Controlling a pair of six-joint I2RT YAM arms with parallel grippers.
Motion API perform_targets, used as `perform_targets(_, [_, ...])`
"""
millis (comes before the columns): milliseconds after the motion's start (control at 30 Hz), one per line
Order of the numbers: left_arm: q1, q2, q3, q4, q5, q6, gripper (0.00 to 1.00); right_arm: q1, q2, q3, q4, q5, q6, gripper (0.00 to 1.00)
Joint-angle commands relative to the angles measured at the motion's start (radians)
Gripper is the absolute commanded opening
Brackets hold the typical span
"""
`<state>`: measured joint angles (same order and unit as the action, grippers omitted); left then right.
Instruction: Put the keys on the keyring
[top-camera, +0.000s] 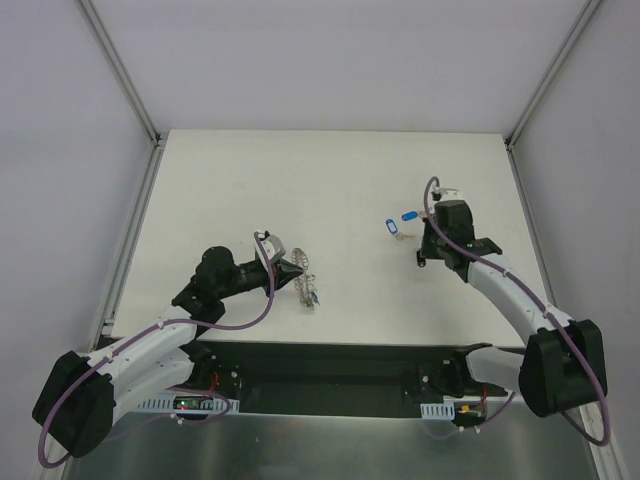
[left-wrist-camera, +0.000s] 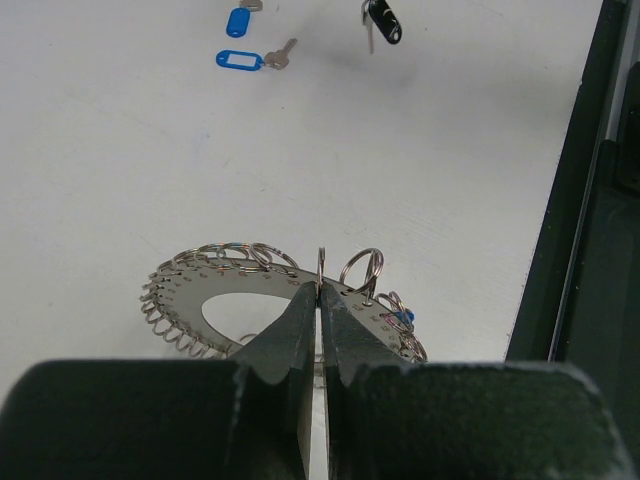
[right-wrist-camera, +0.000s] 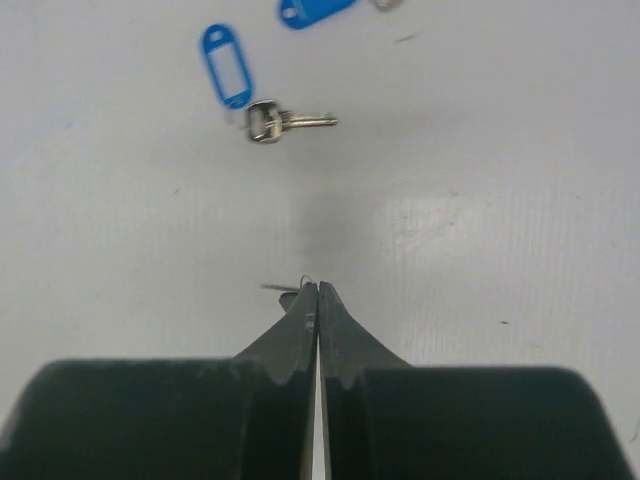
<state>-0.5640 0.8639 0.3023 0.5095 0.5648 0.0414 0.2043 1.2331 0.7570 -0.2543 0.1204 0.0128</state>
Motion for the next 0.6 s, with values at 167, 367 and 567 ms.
perform_targets(167, [-0.01,-0.012,0.029,-0.002,-0.032,0.018,0.0,0.361,-0.193,-0.044,-0.083,0.197,-0.241,0.01])
perform_targets(367, [-0.01,-0.037,0.029,-0.022,-0.06,0.031,0.0,0.566,-0.146,0.001,-0.189,0.082,-0.261,0.01])
perform_targets(567, [-0.01,-0.051,0.026,-0.028,-0.065,0.032,0.0,0.672,-0.032,0.033,-0.212,0.084,-0.217,0.01])
